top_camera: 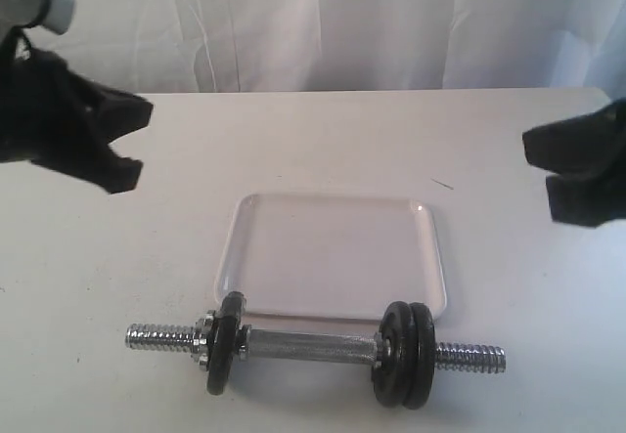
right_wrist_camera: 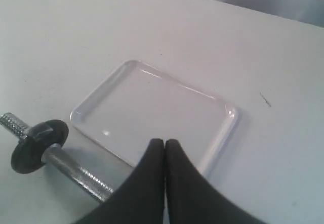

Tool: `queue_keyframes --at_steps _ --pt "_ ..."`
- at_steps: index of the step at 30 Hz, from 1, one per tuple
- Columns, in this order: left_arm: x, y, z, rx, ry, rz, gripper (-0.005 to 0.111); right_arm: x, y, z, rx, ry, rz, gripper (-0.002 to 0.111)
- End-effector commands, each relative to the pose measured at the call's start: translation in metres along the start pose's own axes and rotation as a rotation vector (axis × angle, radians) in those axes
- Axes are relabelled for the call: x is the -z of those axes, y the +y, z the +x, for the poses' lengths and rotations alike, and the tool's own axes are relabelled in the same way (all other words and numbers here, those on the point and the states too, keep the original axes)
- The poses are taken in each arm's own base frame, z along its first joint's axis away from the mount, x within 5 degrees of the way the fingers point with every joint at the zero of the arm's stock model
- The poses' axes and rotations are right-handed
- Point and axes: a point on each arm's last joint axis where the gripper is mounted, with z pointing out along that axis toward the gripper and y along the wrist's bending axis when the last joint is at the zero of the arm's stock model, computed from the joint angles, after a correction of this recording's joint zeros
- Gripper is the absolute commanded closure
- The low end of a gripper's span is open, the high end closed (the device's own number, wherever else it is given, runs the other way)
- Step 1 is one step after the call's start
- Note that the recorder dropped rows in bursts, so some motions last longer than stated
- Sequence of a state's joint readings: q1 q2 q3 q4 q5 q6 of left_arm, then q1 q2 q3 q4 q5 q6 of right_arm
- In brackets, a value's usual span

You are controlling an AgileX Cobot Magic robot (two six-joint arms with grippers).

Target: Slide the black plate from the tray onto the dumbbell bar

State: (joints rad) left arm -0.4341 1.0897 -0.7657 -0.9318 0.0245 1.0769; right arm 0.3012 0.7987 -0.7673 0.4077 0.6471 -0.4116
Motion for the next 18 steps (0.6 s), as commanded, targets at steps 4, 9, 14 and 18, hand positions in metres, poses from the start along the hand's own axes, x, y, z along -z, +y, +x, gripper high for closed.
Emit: queue_keyframes --at_steps 4,9,14,18 --pt "0.058 0.009 0.051 0.129 -0.039 -0.206 0.107 -0.004 0.004 0.038 -0.028 0.15 -0.04 0.108" --pt "0.065 0.006 0.049 0.119 -0.064 -0.201 0.107 -0.004 0.004 0.038 -0.028 0.15 -0.04 0.108" --pt "0.065 0.005 0.049 0.119 -0.063 -0.199 0.107 -0.006 0.003 0.04 -0.035 0.121 -0.027 0.108" --pt "0.065 0.006 0.049 0.119 -0.066 -0.207 0.107 0.001 0.0 0.054 -0.022 -0.006 0.044 0.108"
